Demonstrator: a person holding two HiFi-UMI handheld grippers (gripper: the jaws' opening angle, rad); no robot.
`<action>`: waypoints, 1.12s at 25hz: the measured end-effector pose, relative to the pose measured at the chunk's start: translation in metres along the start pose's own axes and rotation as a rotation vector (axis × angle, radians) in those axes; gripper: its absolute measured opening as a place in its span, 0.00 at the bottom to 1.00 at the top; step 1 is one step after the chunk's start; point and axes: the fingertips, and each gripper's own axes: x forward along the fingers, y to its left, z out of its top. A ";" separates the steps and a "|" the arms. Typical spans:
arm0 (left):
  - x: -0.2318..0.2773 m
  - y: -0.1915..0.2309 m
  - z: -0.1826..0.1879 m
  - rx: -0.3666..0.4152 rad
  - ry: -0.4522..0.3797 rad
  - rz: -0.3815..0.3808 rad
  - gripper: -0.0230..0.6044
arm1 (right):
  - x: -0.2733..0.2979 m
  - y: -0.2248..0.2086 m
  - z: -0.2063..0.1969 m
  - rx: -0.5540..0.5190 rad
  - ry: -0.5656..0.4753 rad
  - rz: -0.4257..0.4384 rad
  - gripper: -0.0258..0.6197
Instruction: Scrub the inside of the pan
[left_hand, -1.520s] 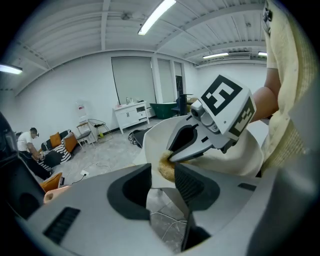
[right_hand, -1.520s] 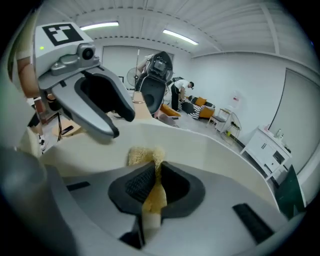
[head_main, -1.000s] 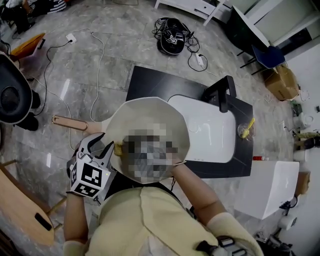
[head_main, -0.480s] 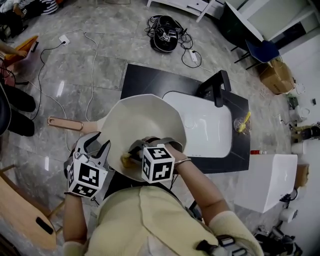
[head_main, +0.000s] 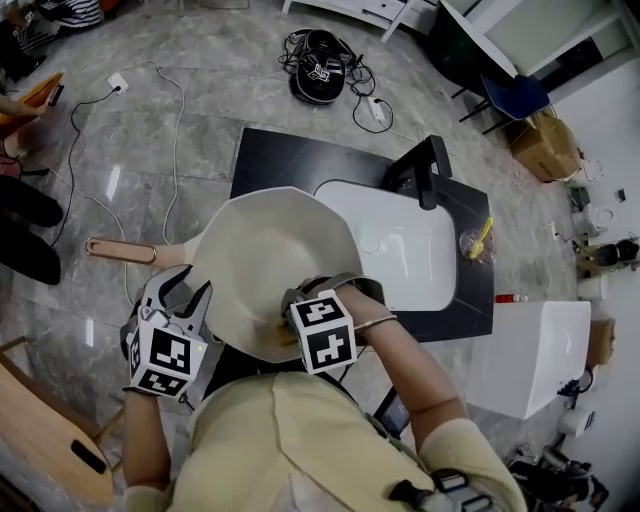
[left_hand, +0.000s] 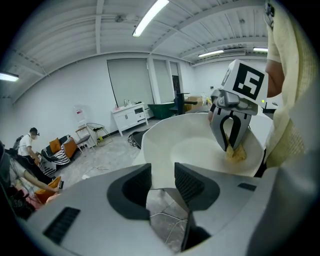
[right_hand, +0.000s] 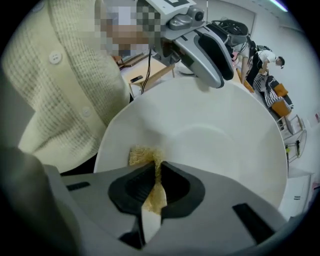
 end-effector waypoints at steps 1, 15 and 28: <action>0.000 0.000 0.000 0.000 0.001 0.001 0.27 | -0.001 0.001 -0.005 -0.001 0.025 -0.001 0.11; 0.001 -0.001 -0.001 0.005 -0.003 0.019 0.27 | -0.009 -0.046 -0.076 -0.015 0.386 -0.263 0.11; 0.003 -0.001 -0.001 0.011 -0.007 0.020 0.27 | -0.038 -0.123 -0.089 -0.030 0.435 -0.681 0.11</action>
